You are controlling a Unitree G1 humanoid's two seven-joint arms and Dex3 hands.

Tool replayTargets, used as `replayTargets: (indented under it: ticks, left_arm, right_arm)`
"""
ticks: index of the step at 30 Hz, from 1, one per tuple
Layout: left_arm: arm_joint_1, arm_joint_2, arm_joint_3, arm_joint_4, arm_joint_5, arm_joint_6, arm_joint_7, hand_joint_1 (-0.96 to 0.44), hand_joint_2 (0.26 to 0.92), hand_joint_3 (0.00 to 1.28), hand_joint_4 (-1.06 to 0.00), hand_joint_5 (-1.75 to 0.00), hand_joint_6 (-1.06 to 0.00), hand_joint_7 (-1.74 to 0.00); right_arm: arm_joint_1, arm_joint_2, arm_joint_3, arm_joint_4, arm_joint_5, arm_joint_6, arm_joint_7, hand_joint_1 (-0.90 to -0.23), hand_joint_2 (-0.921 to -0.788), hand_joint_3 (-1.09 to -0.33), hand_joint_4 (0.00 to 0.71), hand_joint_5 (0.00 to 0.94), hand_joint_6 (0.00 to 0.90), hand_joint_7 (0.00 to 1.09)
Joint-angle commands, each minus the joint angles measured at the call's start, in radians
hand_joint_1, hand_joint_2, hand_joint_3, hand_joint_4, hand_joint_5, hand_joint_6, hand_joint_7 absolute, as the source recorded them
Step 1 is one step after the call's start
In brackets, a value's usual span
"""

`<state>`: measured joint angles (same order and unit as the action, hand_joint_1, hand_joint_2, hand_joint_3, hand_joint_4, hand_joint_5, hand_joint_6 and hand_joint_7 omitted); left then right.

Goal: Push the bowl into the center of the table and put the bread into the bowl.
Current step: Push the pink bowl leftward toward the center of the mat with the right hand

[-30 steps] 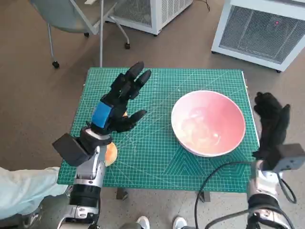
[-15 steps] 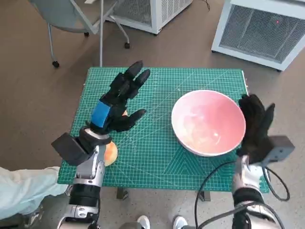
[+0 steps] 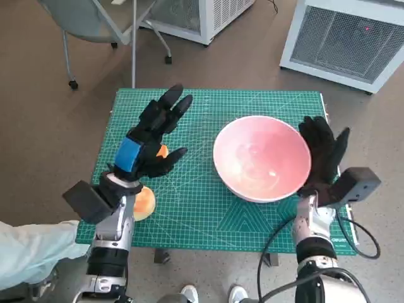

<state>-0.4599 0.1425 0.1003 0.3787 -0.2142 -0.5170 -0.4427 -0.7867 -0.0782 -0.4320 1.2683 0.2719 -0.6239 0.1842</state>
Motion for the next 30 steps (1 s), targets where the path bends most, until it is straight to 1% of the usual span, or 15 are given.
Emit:
replayTargets:
  ticks: [1, 6, 15, 19, 26, 30]
  left_arm:
    - [0.019, 0.012, 0.011, -0.028, -0.006, 0.005, 0.011, -0.56, 0.921, 0.34, -0.28, 0.00, -0.17, -0.22]
    - [0.033, 0.019, 0.014, -0.041, 0.004, 0.001, 0.024, -0.57, 0.921, 0.34, -0.28, 0.00, -0.17, -0.22]
    - [0.056, 0.031, 0.019, -0.061, 0.029, -0.006, 0.056, -0.59, 0.921, 0.35, -0.28, 0.00, -0.18, -0.20]
    - [0.065, 0.034, 0.020, -0.073, 0.034, -0.003, 0.067, -0.58, 0.921, 0.35, -0.28, 0.00, -0.18, -0.20]
    - [0.083, 0.040, 0.020, -0.095, 0.038, 0.000, 0.081, -0.58, 0.921, 0.36, -0.27, 0.00, -0.19, -0.19]
    - [0.094, 0.043, 0.020, -0.104, 0.038, 0.001, 0.085, -0.58, 0.921, 0.36, -0.27, 0.00, -0.19, -0.19]
  right_arm:
    - [-0.014, 0.027, -0.004, 0.025, 0.007, 0.036, 0.018, -0.551, -0.921, -0.804, 0.244, 0.008, 0.227, 0.40]
    - [-0.030, 0.040, -0.005, 0.030, 0.005, 0.057, 0.032, -0.537, -0.921, -0.814, 0.243, 0.006, 0.229, 0.39]
    - [-0.059, 0.077, 0.006, 0.040, -0.008, 0.093, 0.025, -0.529, -0.921, -0.827, 0.256, 0.010, 0.249, 0.39]
    - [-0.067, 0.092, 0.015, 0.044, -0.018, 0.107, 0.018, -0.521, -0.921, -0.818, 0.266, 0.012, 0.258, 0.38]
    - [-0.079, 0.108, 0.030, 0.049, -0.032, 0.126, 0.017, -0.534, -0.921, -0.811, 0.278, 0.012, 0.270, 0.36]
    - [-0.078, 0.109, 0.031, 0.051, -0.039, 0.131, 0.027, -0.537, -0.921, -0.806, 0.269, 0.006, 0.271, 0.36]
